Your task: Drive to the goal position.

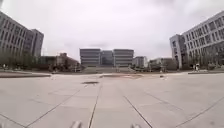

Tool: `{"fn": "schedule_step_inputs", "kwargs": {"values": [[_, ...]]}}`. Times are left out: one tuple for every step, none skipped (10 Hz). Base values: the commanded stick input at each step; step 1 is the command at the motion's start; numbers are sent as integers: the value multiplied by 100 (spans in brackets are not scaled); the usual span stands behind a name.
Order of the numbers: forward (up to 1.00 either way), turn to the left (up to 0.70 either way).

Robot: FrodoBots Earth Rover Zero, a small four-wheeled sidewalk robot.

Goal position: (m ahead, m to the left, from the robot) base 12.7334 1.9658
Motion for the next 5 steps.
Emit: {"fn": "schedule_step_inputs", "kwargs": {"values": [[70, 0], [70, 0], [70, 0], [70, 0], [70, 0]]}}
